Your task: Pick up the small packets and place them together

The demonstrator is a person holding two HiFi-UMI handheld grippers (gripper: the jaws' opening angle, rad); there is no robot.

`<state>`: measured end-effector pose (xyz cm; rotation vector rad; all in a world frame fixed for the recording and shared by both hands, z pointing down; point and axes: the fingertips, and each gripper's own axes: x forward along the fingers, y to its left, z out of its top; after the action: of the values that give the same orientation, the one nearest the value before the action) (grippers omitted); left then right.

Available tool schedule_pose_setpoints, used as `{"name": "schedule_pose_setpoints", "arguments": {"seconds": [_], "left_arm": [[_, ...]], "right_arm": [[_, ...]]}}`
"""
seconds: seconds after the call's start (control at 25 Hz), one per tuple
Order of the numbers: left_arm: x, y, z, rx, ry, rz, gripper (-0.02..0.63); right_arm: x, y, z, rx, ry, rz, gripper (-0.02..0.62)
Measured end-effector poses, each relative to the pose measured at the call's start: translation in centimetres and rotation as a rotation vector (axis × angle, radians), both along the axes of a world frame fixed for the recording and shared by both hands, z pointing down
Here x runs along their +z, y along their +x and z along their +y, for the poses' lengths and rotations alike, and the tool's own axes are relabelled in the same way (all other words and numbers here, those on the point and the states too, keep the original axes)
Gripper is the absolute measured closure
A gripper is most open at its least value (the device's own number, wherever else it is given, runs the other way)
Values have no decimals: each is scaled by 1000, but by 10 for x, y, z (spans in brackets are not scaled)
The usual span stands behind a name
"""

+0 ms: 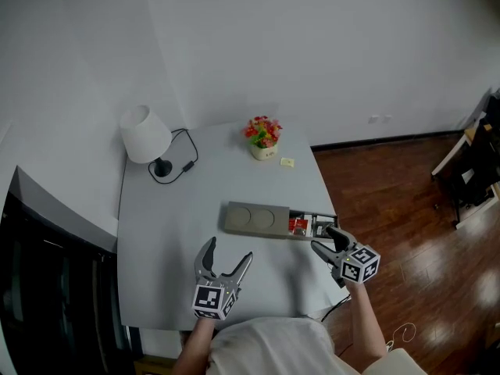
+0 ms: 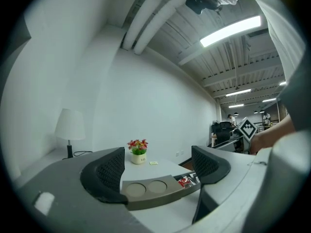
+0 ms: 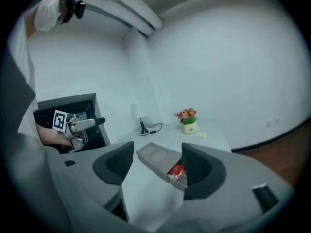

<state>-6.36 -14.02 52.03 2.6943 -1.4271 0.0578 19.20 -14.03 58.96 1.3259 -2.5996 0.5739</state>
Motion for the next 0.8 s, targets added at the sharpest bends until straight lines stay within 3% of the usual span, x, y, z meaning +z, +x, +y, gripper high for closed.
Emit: {"name": "schedule_pose_setpoints", "arguments": {"seconds": [0.2, 0.48, 0.8], "left_arm": [[10, 9, 3, 14, -30, -13, 186], [10, 20, 2, 30, -38, -40, 189], [3, 17, -1, 10, -36, -57, 195]], "right_arm": [[60, 25, -34, -8, -312, -183, 293], [128, 25, -84, 65, -616, -447, 295], [165, 23, -106, 83, -765, -387, 295]]}}
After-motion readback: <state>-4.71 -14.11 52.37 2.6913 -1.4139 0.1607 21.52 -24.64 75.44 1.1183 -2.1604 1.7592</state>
